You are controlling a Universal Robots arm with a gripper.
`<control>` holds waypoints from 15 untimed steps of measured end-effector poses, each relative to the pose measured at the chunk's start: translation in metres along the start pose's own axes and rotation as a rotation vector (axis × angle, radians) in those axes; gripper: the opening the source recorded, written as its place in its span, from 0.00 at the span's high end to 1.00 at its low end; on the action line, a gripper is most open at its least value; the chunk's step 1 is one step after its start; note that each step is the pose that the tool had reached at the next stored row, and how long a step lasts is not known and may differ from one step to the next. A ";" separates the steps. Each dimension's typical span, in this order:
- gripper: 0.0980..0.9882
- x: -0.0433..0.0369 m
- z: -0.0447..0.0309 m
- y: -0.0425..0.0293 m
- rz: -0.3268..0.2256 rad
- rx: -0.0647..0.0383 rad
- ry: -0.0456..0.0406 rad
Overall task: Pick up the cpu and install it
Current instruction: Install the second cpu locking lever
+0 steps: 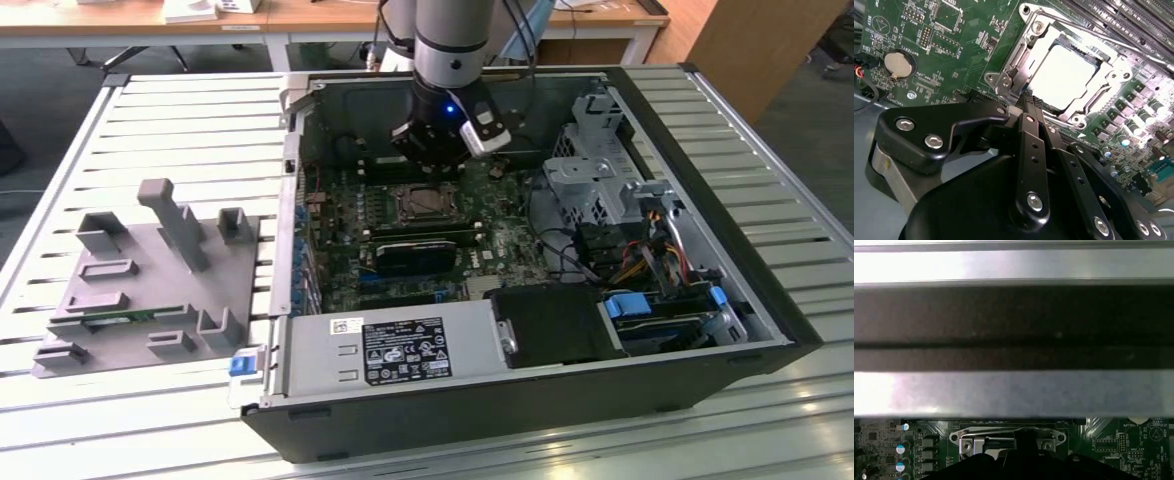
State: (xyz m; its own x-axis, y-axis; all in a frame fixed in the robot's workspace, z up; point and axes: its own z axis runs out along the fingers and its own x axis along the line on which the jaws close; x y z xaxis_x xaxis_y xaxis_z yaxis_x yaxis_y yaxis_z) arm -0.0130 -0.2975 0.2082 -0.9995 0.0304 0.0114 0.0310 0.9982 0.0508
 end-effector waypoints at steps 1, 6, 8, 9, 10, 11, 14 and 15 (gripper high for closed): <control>0.99 0.0001 -0.0005 -0.0002 0.000 0.000 0.0001; 0.99 0.0001 -0.0095 0.0000 0.000 -0.001 0.0001; 0.99 0.0002 -0.0133 0.0002 0.000 -0.001 0.0001; 0.99 0.0002 -0.0151 0.0003 0.000 -0.001 0.0000; 0.99 0.0002 -0.0171 0.0004 0.000 -0.001 0.0001; 0.99 0.0002 -0.0198 0.0005 0.000 -0.001 0.0001; 0.99 0.0003 -0.0288 0.0009 0.000 -0.003 0.0001; 0.99 0.0004 -0.0322 0.0010 0.000 -0.004 0.0003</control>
State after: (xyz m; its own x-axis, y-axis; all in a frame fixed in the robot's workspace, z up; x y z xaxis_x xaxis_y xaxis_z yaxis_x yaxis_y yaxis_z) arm -0.0130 -0.2981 0.2404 -0.9995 0.0304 0.0118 0.0310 0.9980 0.0548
